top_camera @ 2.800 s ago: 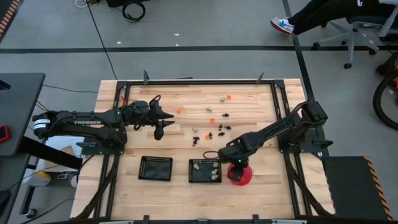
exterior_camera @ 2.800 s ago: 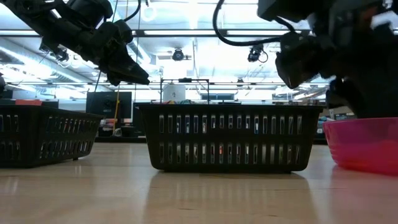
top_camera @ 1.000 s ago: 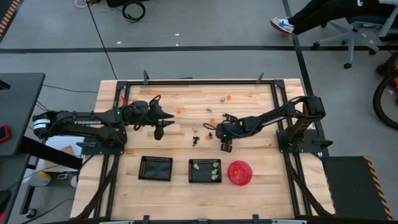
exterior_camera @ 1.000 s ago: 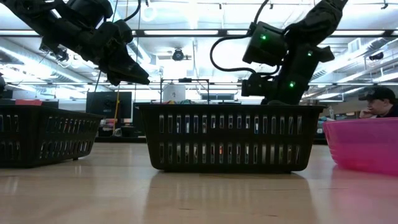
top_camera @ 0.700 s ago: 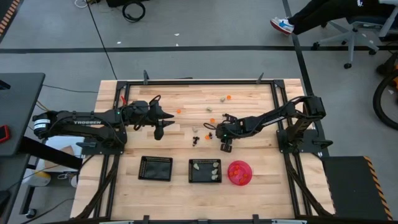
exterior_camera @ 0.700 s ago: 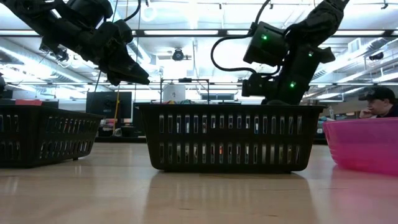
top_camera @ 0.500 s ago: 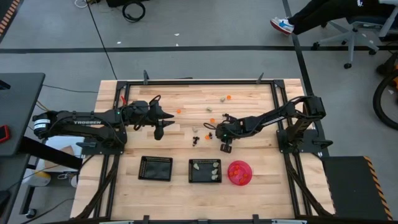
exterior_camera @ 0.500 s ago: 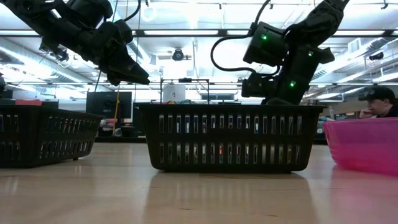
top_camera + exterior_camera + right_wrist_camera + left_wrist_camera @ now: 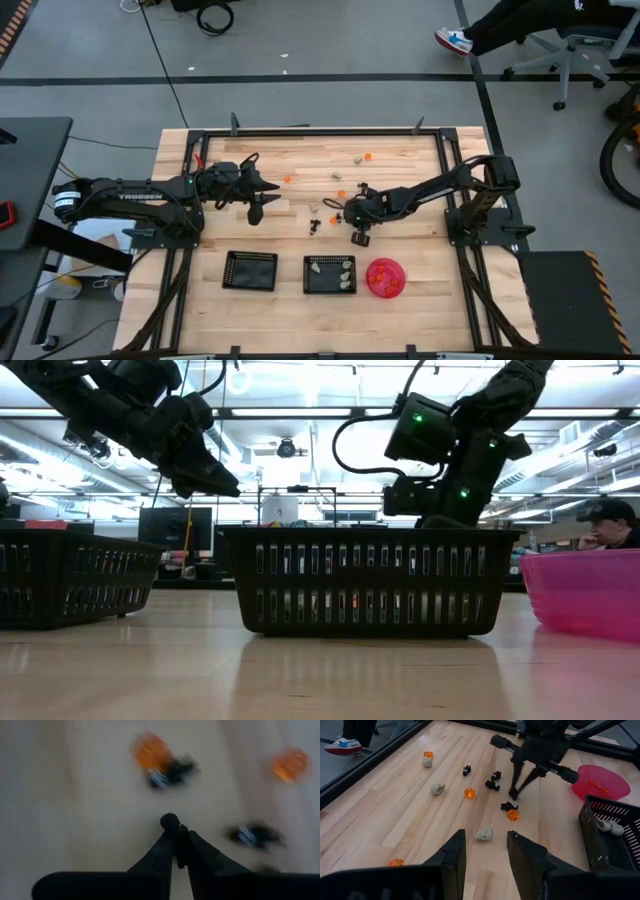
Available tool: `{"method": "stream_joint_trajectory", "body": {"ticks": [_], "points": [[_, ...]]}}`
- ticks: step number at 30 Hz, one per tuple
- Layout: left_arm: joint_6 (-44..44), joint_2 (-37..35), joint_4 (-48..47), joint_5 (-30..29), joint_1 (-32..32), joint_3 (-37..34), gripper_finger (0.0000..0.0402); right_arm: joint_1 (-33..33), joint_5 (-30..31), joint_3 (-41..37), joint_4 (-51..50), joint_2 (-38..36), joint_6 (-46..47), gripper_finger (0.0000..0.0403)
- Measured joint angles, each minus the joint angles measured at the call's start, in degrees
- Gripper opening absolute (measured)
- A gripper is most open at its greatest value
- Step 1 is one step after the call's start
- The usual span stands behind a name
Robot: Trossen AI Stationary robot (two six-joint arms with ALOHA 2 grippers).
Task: Sort Halloween decoration
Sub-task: Put the black skeleton toy into the left black bin
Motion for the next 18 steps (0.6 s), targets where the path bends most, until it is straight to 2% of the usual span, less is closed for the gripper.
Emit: {"method": "stream_joint_trajectory", "body": {"ticks": [4,18], "points": [[0.0,0.01,-0.06,0.0,0.0,-0.01,0.0116,0.7,-2.32,1.91,0.57,-0.08,-0.03,0.0044],[0.68,-0.12,-1.84,0.07,-0.04,0.0,0.0116,3.92,-2.32,7.78,2.94,-0.17,0.38,0.0044]]}}
